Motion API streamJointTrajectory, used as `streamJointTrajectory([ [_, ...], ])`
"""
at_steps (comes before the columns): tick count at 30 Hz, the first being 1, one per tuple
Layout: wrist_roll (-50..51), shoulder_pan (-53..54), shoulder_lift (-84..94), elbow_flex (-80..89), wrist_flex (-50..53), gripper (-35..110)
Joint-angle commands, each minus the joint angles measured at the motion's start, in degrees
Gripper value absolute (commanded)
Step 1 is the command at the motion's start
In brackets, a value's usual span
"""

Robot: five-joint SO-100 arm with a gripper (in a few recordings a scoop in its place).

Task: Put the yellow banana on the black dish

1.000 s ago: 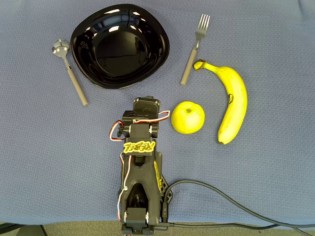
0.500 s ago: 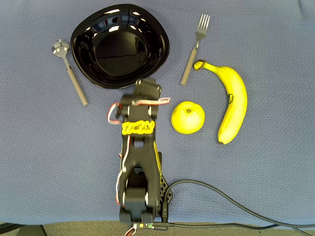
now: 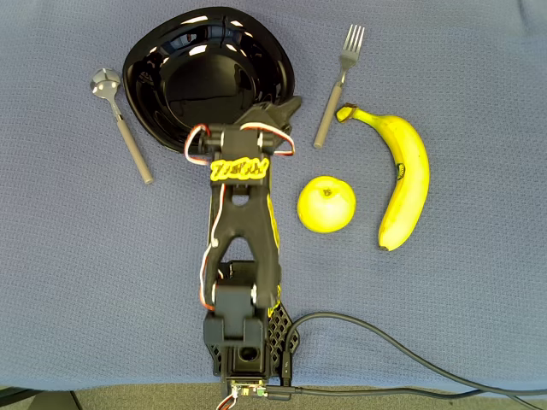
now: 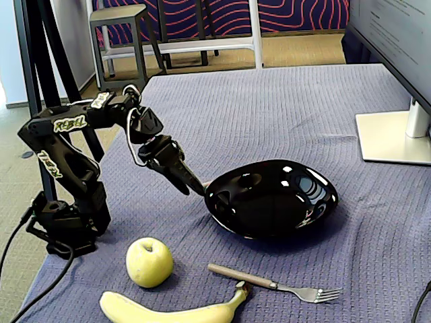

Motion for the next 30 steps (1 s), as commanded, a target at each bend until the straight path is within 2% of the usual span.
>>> streamJointTrajectory([
  [1, 4.7, 3.1, -2.5, -6.8, 1.6, 42],
  [7, 9.0, 13.3, -11.1, -15.9, 9.4, 43],
  [12, 9.3, 22.4, -16.0, -23.4, 11.3, 40],
  [19, 14.2, 28.9, -20.4, -31.6, 15.3, 33],
  [30, 16.6, 37.5, -30.6, -46.1, 23.1, 33],
])
